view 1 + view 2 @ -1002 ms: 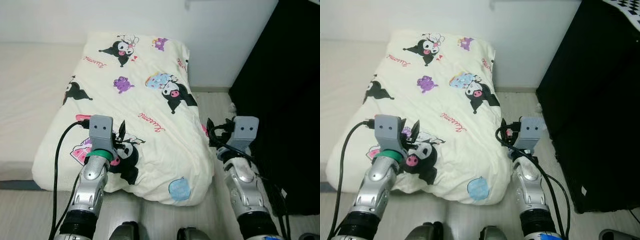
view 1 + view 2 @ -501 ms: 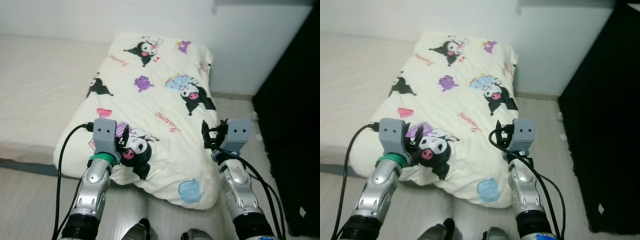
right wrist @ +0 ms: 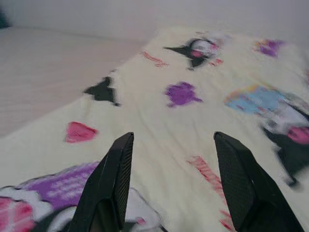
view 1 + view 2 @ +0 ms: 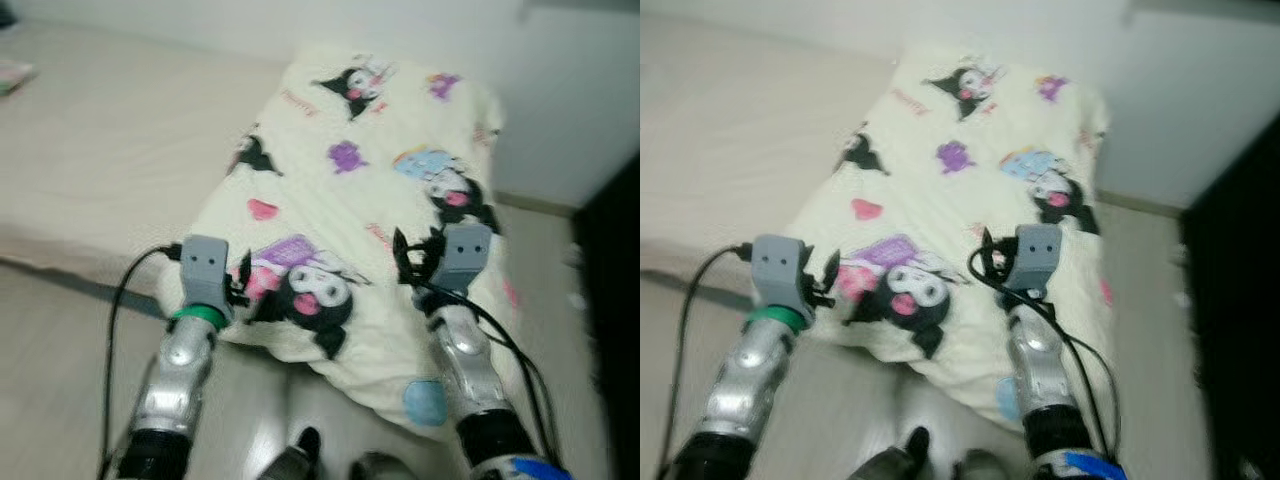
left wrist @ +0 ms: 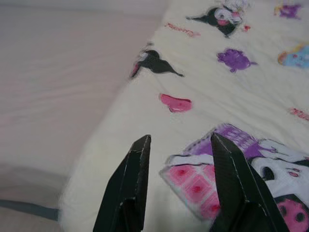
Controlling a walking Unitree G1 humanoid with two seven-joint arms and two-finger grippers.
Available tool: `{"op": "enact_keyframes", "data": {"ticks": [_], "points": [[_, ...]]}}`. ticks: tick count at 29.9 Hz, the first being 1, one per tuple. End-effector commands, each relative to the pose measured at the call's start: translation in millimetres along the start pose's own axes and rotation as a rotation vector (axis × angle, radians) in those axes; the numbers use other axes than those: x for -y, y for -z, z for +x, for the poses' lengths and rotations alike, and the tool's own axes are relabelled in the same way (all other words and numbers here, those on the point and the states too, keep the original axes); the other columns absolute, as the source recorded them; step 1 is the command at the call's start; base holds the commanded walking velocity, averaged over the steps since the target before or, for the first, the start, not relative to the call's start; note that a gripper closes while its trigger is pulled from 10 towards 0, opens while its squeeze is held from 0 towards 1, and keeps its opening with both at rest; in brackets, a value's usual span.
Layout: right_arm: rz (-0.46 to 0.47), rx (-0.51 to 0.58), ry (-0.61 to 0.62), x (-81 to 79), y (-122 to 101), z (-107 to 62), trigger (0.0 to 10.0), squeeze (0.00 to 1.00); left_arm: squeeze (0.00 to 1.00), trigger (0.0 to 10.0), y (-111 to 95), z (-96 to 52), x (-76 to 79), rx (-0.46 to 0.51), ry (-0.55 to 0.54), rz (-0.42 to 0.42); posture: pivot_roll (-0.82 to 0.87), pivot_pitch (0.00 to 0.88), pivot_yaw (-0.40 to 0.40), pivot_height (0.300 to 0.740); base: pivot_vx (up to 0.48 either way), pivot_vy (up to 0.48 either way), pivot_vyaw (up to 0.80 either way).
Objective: Clean up the room
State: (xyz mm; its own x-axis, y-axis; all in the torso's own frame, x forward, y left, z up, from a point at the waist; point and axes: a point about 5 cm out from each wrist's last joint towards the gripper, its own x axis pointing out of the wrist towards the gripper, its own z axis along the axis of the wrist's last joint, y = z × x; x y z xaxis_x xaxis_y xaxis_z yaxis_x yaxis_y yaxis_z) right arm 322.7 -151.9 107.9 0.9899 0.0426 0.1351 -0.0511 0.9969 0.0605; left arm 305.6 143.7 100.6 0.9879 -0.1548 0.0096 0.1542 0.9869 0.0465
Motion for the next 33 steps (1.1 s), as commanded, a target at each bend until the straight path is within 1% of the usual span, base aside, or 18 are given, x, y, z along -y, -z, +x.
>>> {"op": "enact_keyframes", "data": {"ticks": [1, 14, 16, 23, 29, 32, 33], "points": [[0.018, -0.018, -0.011, -4.1, 5.7, -3.2, 10.0, 0.0, 0.0, 10.0, 7.2, -5.5, -6.2, -0.035, -0.015, 0.014, 0.07, 0.11, 0.046, 0.74, 0.0, 0.0, 0.8], [0.024, -0.017, -0.024, -5.8, 5.7, -1.1, 10.0, 0.0, 0.0, 10.0, 8.0, -6.9, -6.9, -0.051, -0.021, 0.028, 0.07, 0.109, 0.043, 0.74, 0.0, 0.0, 0.8], [0.028, -0.023, -0.04, -7.9, 6.8, 0.5, 10.0, 0.0, 0.0, 10.0, 11.4, -8.3, -8.5, -0.081, -0.026, 0.024, 0.07, 0.101, 0.035, 0.74, 0.0, 0.0, 0.8], [0.034, -0.042, -0.061, -10.5, 10.9, -0.1, 10.0, 0.0, 0.0, 10.0, 17.3, -9.7, -11.8, -0.124, -0.054, 0.039, 0.08, 0.089, 0.035, 0.74, 0.0, 0.0, 0.8], [0.036, -0.05, -0.063, -9.7, 12.7, -0.2, 10.0, 0.0, 0.0, 10.0, 18.2, -8.0, -12.4, -0.149, -0.054, 0.044, 0.08, 0.087, 0.036, 0.74, 0.0, 0.0, 0.8], [0.036, -0.074, -0.06, -7.4, 15.9, -0.6, 10.0, 0.0, 0.0, 10.0, 19.3, -7.6, -11.1, -0.158, -0.047, 0.044, 0.07, 0.087, 0.04, 0.74, 0.0, 0.0, 0.8], [0.027, -0.089, -0.062, -5.9, 18.4, -1.2, 10.0, 0.0, 0.0, 10.0, 21.9, -7.7, -9.2, -0.174, -0.04, 0.046, 0.07, 0.088, 0.04, 0.74, 0.0, 0.0, 0.79]]}}
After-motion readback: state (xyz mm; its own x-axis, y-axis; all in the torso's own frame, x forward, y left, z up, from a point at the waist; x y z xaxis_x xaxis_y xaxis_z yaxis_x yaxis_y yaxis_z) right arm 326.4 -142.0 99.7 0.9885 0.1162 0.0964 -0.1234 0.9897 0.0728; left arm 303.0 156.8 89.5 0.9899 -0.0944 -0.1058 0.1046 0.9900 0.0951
